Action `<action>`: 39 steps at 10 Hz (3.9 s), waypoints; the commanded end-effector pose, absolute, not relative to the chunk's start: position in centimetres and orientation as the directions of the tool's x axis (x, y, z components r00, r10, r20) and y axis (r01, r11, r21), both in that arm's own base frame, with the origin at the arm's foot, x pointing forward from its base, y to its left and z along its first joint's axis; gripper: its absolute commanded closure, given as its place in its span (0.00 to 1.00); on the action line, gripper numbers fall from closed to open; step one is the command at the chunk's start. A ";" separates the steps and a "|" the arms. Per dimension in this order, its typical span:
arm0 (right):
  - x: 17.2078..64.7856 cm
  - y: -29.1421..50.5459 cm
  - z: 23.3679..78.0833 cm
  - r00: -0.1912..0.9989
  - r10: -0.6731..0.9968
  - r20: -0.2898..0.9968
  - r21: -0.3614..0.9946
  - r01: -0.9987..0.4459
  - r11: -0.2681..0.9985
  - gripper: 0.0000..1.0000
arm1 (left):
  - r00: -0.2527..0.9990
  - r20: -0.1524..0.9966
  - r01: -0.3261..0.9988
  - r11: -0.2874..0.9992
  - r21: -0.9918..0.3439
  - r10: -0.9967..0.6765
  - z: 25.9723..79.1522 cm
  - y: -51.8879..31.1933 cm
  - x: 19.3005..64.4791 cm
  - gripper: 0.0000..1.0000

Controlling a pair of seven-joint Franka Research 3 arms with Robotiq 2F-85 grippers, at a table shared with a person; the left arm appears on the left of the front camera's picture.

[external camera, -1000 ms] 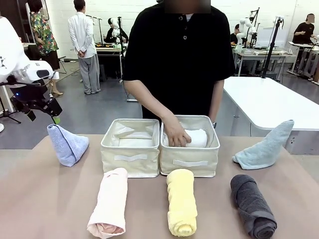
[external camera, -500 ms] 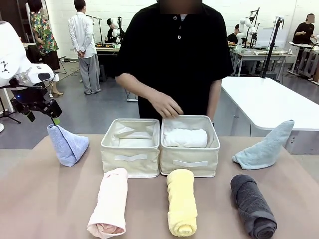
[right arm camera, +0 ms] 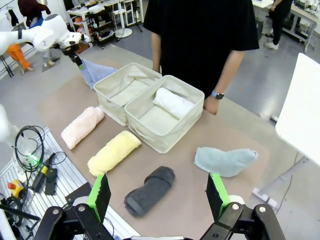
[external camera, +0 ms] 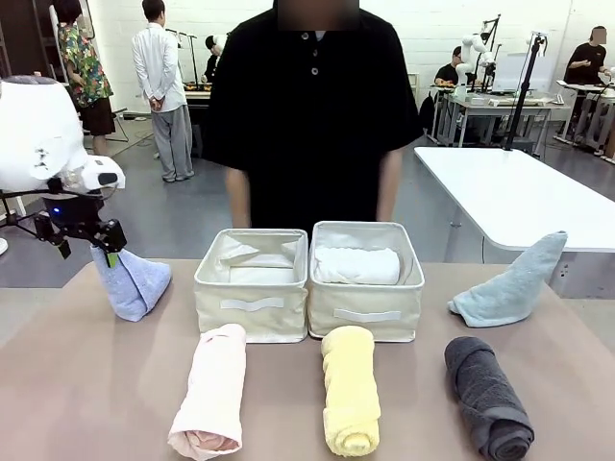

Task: Sort the towels based on their folding style.
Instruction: Pick up one triangle-folded towel and place it in the left Fabric basket.

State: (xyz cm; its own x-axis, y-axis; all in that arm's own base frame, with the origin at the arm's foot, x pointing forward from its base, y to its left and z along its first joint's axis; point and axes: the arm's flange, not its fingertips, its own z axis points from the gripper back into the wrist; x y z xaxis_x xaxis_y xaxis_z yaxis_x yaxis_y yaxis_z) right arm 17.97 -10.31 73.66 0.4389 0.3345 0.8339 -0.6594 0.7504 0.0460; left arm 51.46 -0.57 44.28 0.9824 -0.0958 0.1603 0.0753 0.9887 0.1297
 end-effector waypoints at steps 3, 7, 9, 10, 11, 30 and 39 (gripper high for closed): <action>18.1 -10.2 73.5 0.440 0.335 0.833 0.049 -0.662 0.747 0.00 | 0.995 0.098 -0.015 0.991 0.132 0.002 42.9 -0.6 55.7 0.00; 18.1 -10.2 73.5 0.440 0.335 0.833 0.049 -0.662 0.747 0.00 | 0.996 0.090 0.004 0.996 0.090 -0.012 42.7 -0.5 55.8 0.52; 18.1 -10.2 73.5 0.440 0.335 0.833 0.049 -0.662 0.747 0.00 | 0.996 0.087 0.018 0.997 0.078 -0.025 43.2 -0.5 55.5 1.00; 18.1 -10.2 73.5 0.440 0.335 0.833 0.049 -0.662 0.747 0.00 | 0.996 0.085 0.022 0.997 0.070 -0.028 43.2 -0.6 55.2 1.00; 18.1 -10.2 73.5 0.440 0.335 0.833 0.049 -0.662 0.747 0.00 | 0.997 0.077 0.025 0.998 0.063 -0.030 43.4 -0.6 55.2 0.79; 18.1 -10.2 73.5 0.440 0.335 0.833 0.049 -0.662 0.747 0.00 | 0.961 0.131 0.216 0.958 0.186 -0.242 68.6 -3.3 47.0 1.00; 18.1 -10.2 73.5 0.440 0.335 0.833 0.049 -0.662 0.747 0.00 | 0.059 0.067 0.997 0.062 0.042 -0.996 65.9 -18.8 54.3 0.83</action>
